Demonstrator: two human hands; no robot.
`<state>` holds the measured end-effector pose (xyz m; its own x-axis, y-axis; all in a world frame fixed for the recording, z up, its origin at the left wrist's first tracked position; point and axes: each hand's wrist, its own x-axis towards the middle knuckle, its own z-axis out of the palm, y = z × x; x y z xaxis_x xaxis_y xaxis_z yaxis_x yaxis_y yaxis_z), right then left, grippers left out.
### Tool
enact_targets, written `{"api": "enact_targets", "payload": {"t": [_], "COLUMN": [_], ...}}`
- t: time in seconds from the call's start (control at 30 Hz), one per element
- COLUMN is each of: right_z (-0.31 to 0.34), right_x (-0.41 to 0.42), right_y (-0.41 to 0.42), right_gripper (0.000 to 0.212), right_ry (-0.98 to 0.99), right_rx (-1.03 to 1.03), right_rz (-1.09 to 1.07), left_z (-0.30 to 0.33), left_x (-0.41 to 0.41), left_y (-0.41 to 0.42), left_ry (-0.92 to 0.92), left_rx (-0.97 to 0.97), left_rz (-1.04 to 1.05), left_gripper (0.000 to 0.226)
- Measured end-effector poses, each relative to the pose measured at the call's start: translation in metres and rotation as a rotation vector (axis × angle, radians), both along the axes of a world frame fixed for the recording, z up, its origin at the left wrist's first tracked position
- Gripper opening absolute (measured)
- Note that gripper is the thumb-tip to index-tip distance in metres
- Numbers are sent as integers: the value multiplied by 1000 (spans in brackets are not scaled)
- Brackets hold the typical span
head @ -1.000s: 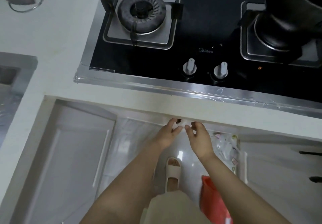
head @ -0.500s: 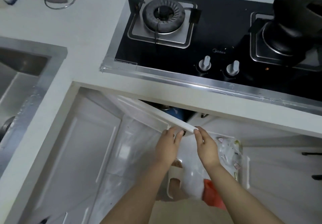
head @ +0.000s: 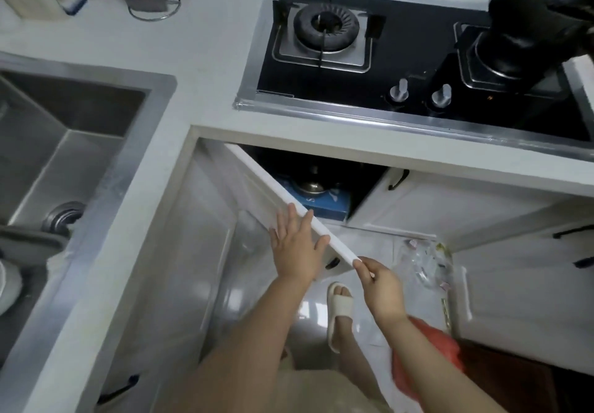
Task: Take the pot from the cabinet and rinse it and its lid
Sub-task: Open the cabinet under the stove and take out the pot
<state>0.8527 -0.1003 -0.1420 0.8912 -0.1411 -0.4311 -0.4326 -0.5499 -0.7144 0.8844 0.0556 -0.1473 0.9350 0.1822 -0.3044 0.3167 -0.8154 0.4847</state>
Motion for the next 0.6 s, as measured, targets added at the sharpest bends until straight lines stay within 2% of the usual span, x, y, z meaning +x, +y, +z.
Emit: {"api": "enact_targets", "payload": {"t": [0.23,0.47,0.6], "right_z": [1,-5,-6], "right_x": [-55,-76,-81], "right_y": [45,86,108], "right_gripper": [18,5,33], "right_ry": [73,181,276], "right_rx": [36,349,525], "right_rz": [138,183,225], "left_z": [9,2,5], "left_x": [-43,-78,-95], "left_y": [46,95,115], "left_ry": [59,63,79], "left_rx": [-13,-90,-55], "left_rz": [-41,-56,-65], "left_gripper": [66,75,73]}}
